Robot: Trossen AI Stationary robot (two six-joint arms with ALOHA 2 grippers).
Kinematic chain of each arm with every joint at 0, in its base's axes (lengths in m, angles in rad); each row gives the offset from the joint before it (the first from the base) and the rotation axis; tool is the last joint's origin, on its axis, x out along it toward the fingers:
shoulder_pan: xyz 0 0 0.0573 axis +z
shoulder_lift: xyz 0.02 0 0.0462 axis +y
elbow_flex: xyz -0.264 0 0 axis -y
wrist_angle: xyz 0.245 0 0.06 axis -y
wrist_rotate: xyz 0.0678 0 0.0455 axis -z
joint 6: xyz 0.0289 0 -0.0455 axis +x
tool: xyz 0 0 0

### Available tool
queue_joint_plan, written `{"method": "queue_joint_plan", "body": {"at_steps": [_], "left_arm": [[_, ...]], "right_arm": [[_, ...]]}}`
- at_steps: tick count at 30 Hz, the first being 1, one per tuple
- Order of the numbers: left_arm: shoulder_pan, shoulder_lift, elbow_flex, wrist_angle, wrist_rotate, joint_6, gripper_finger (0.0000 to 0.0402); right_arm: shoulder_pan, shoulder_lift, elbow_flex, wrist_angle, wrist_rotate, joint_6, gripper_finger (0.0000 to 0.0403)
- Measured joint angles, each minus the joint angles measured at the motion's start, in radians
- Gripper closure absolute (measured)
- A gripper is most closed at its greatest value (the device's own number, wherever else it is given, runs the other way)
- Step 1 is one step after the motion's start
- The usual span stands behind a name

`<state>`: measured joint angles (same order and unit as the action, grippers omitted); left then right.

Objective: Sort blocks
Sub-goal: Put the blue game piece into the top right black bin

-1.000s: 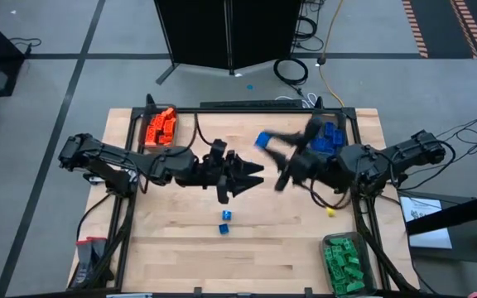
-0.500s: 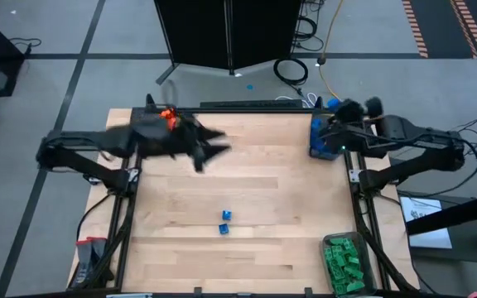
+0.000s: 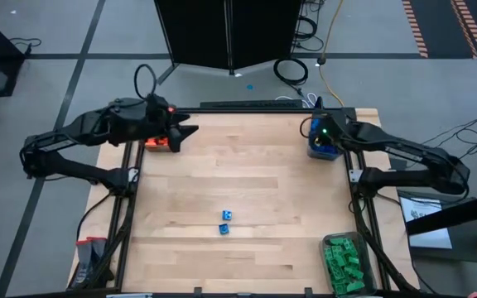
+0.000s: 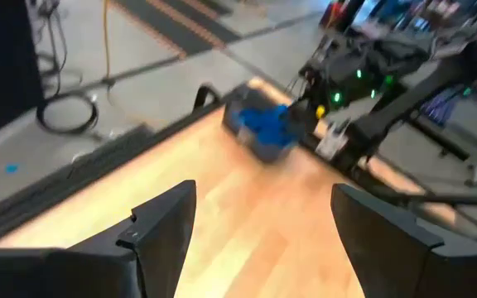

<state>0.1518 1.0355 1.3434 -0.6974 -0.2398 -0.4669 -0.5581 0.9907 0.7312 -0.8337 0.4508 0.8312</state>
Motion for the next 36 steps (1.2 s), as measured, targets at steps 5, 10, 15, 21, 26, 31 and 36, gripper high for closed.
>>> {"method": "queue_joint_plan", "body": {"at_steps": [5, 10, 15, 21, 26, 31, 36], "left_arm": [[-0.012, 0.003, -0.029, -0.058, 0.003, -0.025, 0.0121], [-0.026, 0.007, -0.066, -0.056, 0.005, -0.051, 0.0121], [-0.037, 0.008, -0.103, -0.054, 0.008, -0.052, 0.0121], [-0.049, 0.029, -0.113, -0.052, 0.069, -0.023, 0.0120], [-0.150, 0.111, -0.113, -0.050, 0.082, 0.082, 0.0120], [-0.292, 0.286, -0.113, -0.023, 0.081, 0.157, 0.0120], [-0.459, 0.483, -0.113, 0.093, 0.071, 0.171, 0.0120]], "right_arm": [[-0.058, 0.058, -0.007, -0.022, -0.008, -0.010, 0.0282], [-0.090, 0.100, -0.007, -0.024, -0.015, -0.061, 0.0262], [-0.110, 0.121, -0.007, -0.029, -0.070, -0.113, 0.0161], [-0.109, 0.107, 0.028, -0.029, -0.093, -0.206, 0.0107], [-0.083, 0.070, 0.166, -0.029, -0.095, -0.333, 0.0118], [-0.050, 0.033, 0.339, -0.030, -0.146, -0.419, 0.0126], [-0.001, 0.007, 0.464, -0.039, -0.195, -0.460, 0.0126]]}}
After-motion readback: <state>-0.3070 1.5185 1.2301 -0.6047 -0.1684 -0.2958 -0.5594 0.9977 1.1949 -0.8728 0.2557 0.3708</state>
